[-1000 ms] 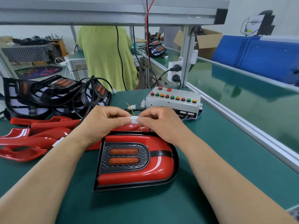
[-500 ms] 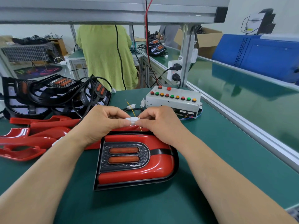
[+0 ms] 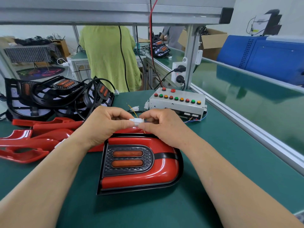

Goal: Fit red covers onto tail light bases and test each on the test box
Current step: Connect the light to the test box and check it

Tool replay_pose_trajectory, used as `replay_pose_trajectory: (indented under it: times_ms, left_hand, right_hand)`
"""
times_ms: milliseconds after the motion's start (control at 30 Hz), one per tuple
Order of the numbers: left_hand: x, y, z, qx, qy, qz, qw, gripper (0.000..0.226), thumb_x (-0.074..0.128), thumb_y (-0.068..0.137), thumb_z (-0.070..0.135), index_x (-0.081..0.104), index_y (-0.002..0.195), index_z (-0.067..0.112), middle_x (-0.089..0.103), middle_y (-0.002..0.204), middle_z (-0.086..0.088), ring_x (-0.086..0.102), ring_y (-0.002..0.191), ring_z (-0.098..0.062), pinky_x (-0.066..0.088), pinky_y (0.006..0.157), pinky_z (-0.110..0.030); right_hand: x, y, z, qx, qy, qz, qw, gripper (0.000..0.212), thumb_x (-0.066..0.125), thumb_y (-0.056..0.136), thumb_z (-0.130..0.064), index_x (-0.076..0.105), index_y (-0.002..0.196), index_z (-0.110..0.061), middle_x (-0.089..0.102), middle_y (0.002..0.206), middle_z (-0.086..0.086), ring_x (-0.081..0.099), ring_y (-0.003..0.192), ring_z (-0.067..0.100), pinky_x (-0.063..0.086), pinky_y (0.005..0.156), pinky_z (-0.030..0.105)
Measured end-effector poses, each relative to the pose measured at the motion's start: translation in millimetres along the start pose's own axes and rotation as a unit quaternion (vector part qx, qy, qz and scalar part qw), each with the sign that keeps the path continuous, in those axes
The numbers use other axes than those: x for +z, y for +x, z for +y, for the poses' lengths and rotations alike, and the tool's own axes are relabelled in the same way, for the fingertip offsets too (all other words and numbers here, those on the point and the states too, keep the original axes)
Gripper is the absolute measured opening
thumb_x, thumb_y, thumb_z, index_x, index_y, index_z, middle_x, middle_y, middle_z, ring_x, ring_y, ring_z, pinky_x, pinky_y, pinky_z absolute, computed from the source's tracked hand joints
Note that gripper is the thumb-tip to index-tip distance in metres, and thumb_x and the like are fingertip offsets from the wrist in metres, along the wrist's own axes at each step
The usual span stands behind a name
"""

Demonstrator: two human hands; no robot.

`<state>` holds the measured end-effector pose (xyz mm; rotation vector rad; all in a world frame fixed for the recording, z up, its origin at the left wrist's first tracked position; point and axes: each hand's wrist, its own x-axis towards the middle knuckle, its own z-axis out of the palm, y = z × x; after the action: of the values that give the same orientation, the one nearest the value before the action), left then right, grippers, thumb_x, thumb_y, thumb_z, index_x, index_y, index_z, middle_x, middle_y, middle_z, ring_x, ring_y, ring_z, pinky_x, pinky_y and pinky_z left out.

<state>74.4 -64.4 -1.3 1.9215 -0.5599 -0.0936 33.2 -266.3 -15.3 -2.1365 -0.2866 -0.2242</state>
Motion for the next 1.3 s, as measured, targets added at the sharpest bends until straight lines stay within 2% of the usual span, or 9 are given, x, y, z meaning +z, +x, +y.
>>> replay_pose_trajectory:
  times_ms: [133, 367, 500, 667, 767, 900, 1033, 1167, 1300]
  left_hand:
    - [0.0, -0.3, 1.2, -0.002, 0.0, -0.001, 1.0, 0.03, 0.081, 0.058, 0.043, 0.08, 0.082, 0.024, 0.073, 0.083, -0.017, 0.064, 0.072, -0.019, 0.054, 0.079, -0.041]
    - [0.7, -0.1, 1.8, 0.007, 0.018, 0.003, 1.0, 0.03, 0.08, 0.058, 0.046, 0.08, 0.081, 0.026, 0.073, 0.082, -0.017, 0.063, 0.071, -0.019, 0.052, 0.076, -0.038]
    - [0.8, -0.1, 1.7, 0.019, 0.026, 0.005, 0.999, 0.03, 0.078, 0.058, 0.048, 0.079, 0.081, 0.028, 0.074, 0.08, -0.011, 0.063, 0.072, -0.016, 0.053, 0.072, -0.033]
    - [0.1, 0.0, 3.8, 0.017, 0.025, 0.003, 1.0, 0.03, 0.079, 0.061, 0.043, 0.08, 0.084, 0.023, 0.072, 0.088, -0.021, 0.061, 0.077, -0.026, 0.052, 0.087, -0.058]
    - [1.0, -0.3, 4.2, 0.019, 0.028, 0.005, 0.999, 0.031, 0.079, 0.06, 0.044, 0.08, 0.084, 0.024, 0.072, 0.087, -0.021, 0.061, 0.076, -0.024, 0.052, 0.085, -0.056]
    - [1.3, 1.2, 2.2, 0.018, 0.036, 0.018, 0.999, 0.029, 0.081, 0.061, 0.041, 0.08, 0.083, 0.023, 0.072, 0.081, -0.018, 0.06, 0.07, -0.018, 0.052, 0.074, -0.042]
    - [-1.0, 2.3, 0.4, 0.013, 0.049, 0.012, 0.999, 0.009, 0.082, 0.075, 0.023, 0.08, 0.084, 0.021, 0.072, 0.084, -0.021, 0.063, 0.074, -0.026, 0.053, 0.084, -0.055]
    - [-2.5, 0.4, 1.0, 0.015, 0.047, -0.011, 0.999, 0.009, 0.081, 0.078, 0.018, 0.08, 0.084, 0.023, 0.074, 0.084, -0.017, 0.067, 0.076, -0.025, 0.054, 0.087, -0.055]
    - [-0.2, 0.7, 3.2, 0.023, 0.03, -0.014, 0.999, 0.02, 0.082, 0.067, 0.036, 0.08, 0.083, 0.024, 0.075, 0.082, -0.013, 0.067, 0.075, -0.026, 0.056, 0.082, -0.047]
  right_hand:
    - [0.3, -0.3, -1.6, -0.005, -0.001, 0.005, 1.0, 0.011, 0.075, 0.086, -0.027, 0.078, 0.097, -0.025, 0.074, 0.084, -0.006, 0.064, 0.081, 0.004, 0.047, 0.074, 0.016]
    - [3.1, 1.2, -1.4, -0.009, -0.053, 0.025, 0.998, 0.012, 0.075, 0.085, -0.031, 0.077, 0.094, -0.023, 0.073, 0.081, -0.003, 0.063, 0.078, 0.011, 0.048, 0.075, 0.029]
    - [4.3, 2.6, -0.6, -0.03, -0.096, 0.039, 0.994, 0.016, 0.075, 0.084, -0.032, 0.077, 0.092, -0.018, 0.071, 0.078, -0.003, 0.059, 0.077, 0.009, 0.043, 0.071, 0.025]
    - [0.3, 2.2, -0.4, -0.033, -0.075, 0.032, 0.996, 0.014, 0.076, 0.084, -0.029, 0.077, 0.088, -0.016, 0.07, 0.075, -0.004, 0.058, 0.076, 0.007, 0.043, 0.068, 0.021]
    - [-0.5, 2.4, 0.2, -0.033, -0.077, 0.032, 0.996, 0.014, 0.076, 0.084, -0.027, 0.077, 0.089, -0.015, 0.07, 0.075, -0.003, 0.059, 0.075, 0.008, 0.044, 0.067, 0.021]
    - [0.0, 3.4, -1.0, -0.039, -0.126, 0.039, 0.991, 0.014, 0.074, 0.086, -0.031, 0.077, 0.088, -0.018, 0.068, 0.074, -0.007, 0.057, 0.068, 0.003, 0.04, 0.064, 0.013]
    - [-1.8, 3.2, -3.9, -0.045, -0.142, 0.035, 0.988, 0.014, 0.075, 0.085, -0.033, 0.074, 0.081, -0.02, 0.064, 0.068, -0.009, 0.053, 0.062, 0.0, 0.037, 0.061, 0.013]
    - [-7.6, -0.2, -4.4, -0.028, -0.077, 0.009, 0.997, 0.012, 0.078, 0.082, -0.029, 0.076, 0.082, -0.017, 0.069, 0.073, -0.004, 0.059, 0.07, 0.007, 0.042, 0.063, 0.017]
    - [-7.9, 0.3, -4.4, -0.026, -0.097, 0.018, 0.995, 0.012, 0.077, 0.083, -0.031, 0.075, 0.081, -0.019, 0.068, 0.072, -0.006, 0.057, 0.065, 0.003, 0.043, 0.063, 0.018]
